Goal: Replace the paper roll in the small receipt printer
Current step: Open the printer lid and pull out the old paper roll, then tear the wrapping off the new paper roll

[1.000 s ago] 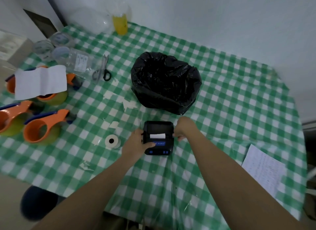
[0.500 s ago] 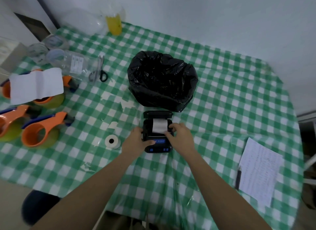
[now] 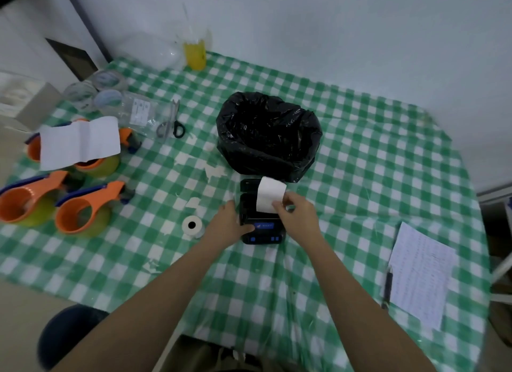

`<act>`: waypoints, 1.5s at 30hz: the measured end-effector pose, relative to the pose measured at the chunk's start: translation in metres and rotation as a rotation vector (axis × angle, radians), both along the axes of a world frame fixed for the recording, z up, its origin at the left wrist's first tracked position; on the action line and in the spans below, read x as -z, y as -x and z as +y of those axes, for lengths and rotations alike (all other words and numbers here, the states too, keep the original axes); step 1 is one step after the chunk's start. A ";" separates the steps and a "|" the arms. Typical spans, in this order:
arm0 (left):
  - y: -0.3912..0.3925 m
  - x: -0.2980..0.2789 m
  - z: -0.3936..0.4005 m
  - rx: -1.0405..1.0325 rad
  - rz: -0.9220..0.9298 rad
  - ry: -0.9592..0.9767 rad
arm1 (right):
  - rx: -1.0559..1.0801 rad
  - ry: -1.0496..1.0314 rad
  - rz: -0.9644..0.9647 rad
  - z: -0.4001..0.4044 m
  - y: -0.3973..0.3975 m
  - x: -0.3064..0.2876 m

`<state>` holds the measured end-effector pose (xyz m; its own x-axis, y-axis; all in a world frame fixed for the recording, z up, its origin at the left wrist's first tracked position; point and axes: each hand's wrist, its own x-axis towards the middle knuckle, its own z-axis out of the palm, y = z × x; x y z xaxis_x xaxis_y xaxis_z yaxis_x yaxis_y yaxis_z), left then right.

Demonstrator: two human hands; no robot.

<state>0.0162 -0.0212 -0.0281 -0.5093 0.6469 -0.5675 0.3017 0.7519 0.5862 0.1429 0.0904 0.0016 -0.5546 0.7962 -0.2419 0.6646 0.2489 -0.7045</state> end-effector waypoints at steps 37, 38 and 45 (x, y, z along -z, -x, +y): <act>0.055 -0.007 -0.073 0.082 0.275 0.037 | -0.166 -0.003 0.081 -0.039 0.029 -0.011; 0.053 -0.013 -0.072 -0.018 0.214 -0.031 | -0.182 0.012 0.097 -0.040 0.029 -0.014; 0.036 -0.066 -0.055 -0.308 -0.551 -0.352 | -0.232 0.339 0.304 -0.051 0.031 -0.038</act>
<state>-0.0201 -0.0765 0.0378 -0.3977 0.7121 -0.5785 -0.3025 0.4935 0.8155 0.1122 0.0399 0.0391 -0.7928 0.5485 -0.2657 0.3713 0.0891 -0.9242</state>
